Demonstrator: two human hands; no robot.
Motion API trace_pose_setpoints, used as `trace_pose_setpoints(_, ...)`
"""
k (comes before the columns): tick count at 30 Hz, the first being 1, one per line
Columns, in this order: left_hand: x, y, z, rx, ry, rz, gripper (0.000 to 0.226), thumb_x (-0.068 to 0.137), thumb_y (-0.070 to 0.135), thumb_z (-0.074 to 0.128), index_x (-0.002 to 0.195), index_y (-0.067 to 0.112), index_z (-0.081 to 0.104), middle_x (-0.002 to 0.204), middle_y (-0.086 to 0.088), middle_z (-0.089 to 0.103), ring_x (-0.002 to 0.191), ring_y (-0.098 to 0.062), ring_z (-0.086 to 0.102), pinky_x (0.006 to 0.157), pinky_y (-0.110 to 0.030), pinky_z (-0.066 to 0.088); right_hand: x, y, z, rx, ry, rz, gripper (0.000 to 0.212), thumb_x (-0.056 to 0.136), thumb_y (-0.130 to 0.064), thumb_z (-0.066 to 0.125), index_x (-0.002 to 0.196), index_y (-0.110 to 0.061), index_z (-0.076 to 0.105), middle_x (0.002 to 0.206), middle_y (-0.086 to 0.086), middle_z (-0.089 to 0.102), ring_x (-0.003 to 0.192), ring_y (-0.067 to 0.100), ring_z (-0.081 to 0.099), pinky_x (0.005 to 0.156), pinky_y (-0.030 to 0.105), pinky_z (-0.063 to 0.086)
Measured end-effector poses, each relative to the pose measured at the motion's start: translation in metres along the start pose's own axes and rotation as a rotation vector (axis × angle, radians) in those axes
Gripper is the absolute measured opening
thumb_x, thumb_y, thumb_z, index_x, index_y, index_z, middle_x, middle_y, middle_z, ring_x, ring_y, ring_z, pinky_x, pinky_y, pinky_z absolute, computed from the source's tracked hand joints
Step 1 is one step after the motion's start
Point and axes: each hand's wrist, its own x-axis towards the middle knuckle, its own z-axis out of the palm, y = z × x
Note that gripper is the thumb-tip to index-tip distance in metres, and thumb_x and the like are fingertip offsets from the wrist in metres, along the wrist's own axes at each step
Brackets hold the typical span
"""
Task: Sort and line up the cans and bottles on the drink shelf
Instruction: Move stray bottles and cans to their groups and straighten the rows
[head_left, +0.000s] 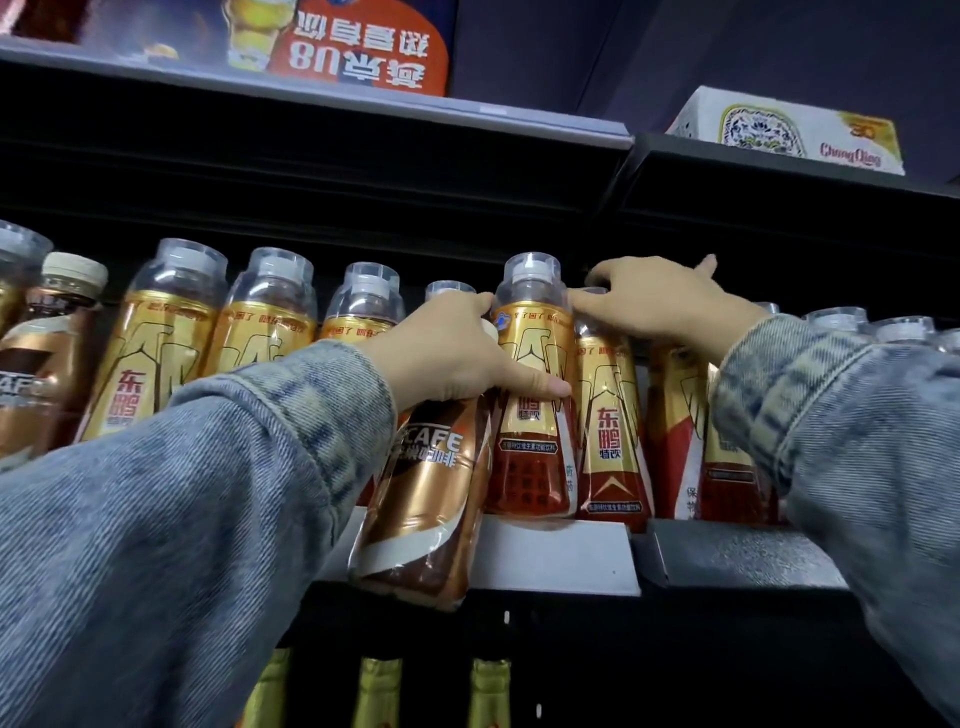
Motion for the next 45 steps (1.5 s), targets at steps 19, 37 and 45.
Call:
trace_pose_setpoints(19,-0.004,0.003,0.002,-0.027,0.011,-0.021,0.071,0.056,0.044,0.084,0.119,0.027,0.056,0.092,0.005,0.069,0.078,-0.011,0.066,0.064,-0.024,0.051,0.003,0.023,-0.016,0.368,-0.076,-0.199,0.019,0.085,-0.028,0.062,0.09,-0.019,0.078,0.094,0.007,0.075,0.088,0.026,0.069,0.08,0.043,0.057)
trace_pose_setpoints(37,-0.016,0.002,0.007,0.047,0.041,0.003,0.081,0.06,0.048,0.081,0.129,0.023,0.046,0.098,0.008,0.063,0.085,-0.01,0.061,0.069,-0.024,0.051,0.018,-0.037,-0.017,0.32,-0.18,-0.356,0.055,0.078,-0.064,0.055,0.083,-0.01,0.066,0.077,0.003,0.065,0.076,0.019,0.062,0.065,0.029,0.046)
trace_pose_setpoints(45,-0.002,0.005,-0.024,0.426,0.259,-0.025,0.086,0.078,0.046,0.069,0.148,0.021,0.025,0.146,-0.001,0.042,0.131,-0.021,0.043,0.101,-0.032,0.038,0.025,-0.03,-0.009,0.329,-0.243,-0.304,0.05,0.084,-0.06,0.053,0.083,-0.012,0.066,0.06,0.002,0.063,0.045,0.012,0.057,0.046,0.022,0.046)
